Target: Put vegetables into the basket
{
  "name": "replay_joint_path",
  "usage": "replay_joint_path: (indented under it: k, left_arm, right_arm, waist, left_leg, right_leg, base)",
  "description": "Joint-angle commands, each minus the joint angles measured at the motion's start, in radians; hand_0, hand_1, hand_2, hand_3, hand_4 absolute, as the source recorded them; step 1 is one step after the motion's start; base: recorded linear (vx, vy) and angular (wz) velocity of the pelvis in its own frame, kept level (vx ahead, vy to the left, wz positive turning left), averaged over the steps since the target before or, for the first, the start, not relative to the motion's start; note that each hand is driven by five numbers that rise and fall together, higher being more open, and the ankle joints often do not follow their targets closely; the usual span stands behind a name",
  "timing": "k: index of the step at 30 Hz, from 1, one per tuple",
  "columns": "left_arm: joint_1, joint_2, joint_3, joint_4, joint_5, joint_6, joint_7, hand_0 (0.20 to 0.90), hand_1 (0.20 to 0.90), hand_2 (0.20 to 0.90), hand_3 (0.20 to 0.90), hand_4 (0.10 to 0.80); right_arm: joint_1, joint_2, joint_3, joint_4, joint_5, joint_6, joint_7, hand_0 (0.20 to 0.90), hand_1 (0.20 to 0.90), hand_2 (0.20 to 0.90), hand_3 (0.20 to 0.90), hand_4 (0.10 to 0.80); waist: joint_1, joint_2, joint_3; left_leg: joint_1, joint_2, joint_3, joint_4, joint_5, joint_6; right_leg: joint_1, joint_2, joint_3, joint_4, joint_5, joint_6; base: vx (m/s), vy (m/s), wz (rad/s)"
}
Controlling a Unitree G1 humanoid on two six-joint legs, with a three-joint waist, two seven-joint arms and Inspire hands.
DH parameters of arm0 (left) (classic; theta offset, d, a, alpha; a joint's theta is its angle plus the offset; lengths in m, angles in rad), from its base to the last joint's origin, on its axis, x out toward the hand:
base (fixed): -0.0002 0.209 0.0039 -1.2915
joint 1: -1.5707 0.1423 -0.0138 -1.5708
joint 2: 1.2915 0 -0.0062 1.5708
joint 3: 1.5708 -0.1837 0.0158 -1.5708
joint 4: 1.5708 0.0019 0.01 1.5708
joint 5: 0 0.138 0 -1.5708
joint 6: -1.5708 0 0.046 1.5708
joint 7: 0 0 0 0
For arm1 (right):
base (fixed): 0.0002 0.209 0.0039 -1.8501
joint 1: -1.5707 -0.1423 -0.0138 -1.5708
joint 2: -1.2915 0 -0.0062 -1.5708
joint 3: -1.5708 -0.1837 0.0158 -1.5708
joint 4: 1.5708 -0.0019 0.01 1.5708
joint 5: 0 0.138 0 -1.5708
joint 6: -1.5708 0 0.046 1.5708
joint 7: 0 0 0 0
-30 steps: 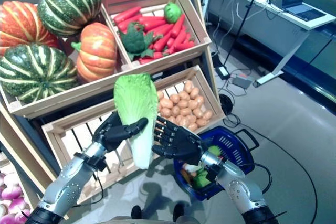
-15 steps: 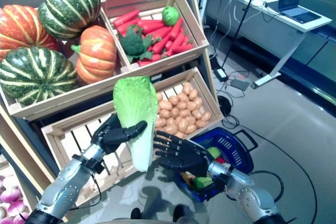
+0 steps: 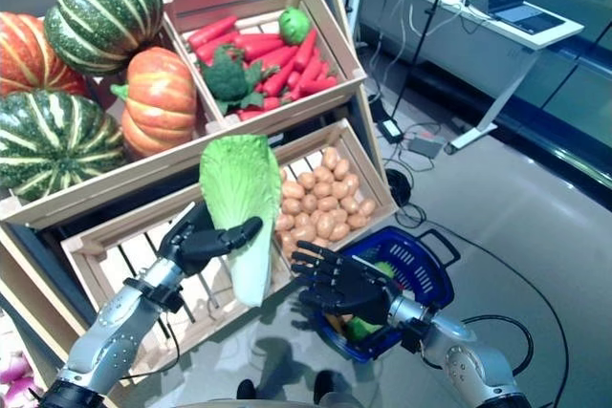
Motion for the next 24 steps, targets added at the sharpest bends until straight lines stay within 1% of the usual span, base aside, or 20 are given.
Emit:
replay_joint_path:
  k: [1,3,7,17,20,24]
  left_arm:
    - [-0.167,0.0,0.01,-0.074,-0.043,-0.124,-0.054,0.3,0.3,0.3,0.3,0.4]
    - [-0.169,-0.012,-0.019,-0.077,-0.068,-0.102,-0.066,0.3,0.3,0.3,0.3,0.4]
    - [-0.173,-0.023,-0.062,-0.084,-0.088,-0.087,-0.094,0.3,0.3,0.3,0.3,0.4]
    - [-0.197,-0.051,-0.15,-0.104,-0.137,-0.086,-0.123,0.3,0.3,0.3,0.3,0.4]
    - [-0.214,-0.064,-0.17,-0.103,-0.176,-0.08,-0.134,0.3,0.3,0.3,0.3,0.4]
    - [-0.222,-0.077,-0.194,-0.108,-0.185,-0.089,-0.138,0.3,0.3,0.3,0.3,0.4]
  right_arm:
    - [-0.096,-0.004,0.013,-0.082,0.013,-0.055,0.069,0.9,0.9,0.9,0.9,0.8]
    - [-0.109,-0.001,0.038,-0.097,-0.009,-0.064,0.066,0.9,0.9,0.9,0.9,0.8]
    - [-0.125,-0.001,0.067,-0.116,0.0,-0.061,0.067,0.9,0.9,0.9,0.9,0.8]
    - [-0.165,0.029,0.156,-0.115,0.012,-0.047,0.08,0.9,0.9,0.9,0.9,0.8]
    - [-0.184,0.049,0.189,-0.097,0.009,-0.034,0.085,0.9,0.9,0.9,0.9,0.8]
    - [-0.198,0.078,0.221,-0.084,0.017,-0.012,0.064,0.9,0.9,0.9,0.9,0.8]
  waist:
    - [0.008,-0.027,-0.044]
    - [0.009,-0.026,-0.042]
    - [0.01,-0.026,-0.039]
    - [0.016,-0.029,-0.05]
    - [0.016,-0.029,-0.055]
    - [0.017,-0.028,-0.059]
  left_leg:
    - [-0.015,-0.003,-0.027,0.023,-0.053,-0.025]
    - [-0.012,-0.004,-0.029,0.021,-0.054,-0.024]
    - [-0.01,-0.003,-0.03,0.02,-0.054,-0.024]
    - [-0.005,-0.002,-0.034,0.017,-0.053,-0.023]
    - [-0.006,-0.002,-0.033,0.017,-0.052,-0.022]
    - [-0.007,-0.003,-0.035,0.017,-0.051,-0.021]
  right_leg:
    - [0.033,-0.076,-0.047,0.033,-0.01,0.063]
    - [0.035,-0.075,-0.046,0.033,-0.011,0.063]
    - [0.037,-0.075,-0.044,0.031,-0.01,0.064]
    - [0.042,-0.074,-0.038,0.026,-0.006,0.066]
    - [0.04,-0.074,-0.038,0.025,-0.005,0.065]
    - [0.039,-0.073,-0.036,0.025,-0.005,0.064]
  base:
    - [0.0,0.0,0.0]
    - [0.0,0.0,0.0]
    - [0.0,0.0,0.0]
    - [0.0,0.0,0.0]
    - [0.0,0.0,0.0]
    - [0.0,0.0,0.0]
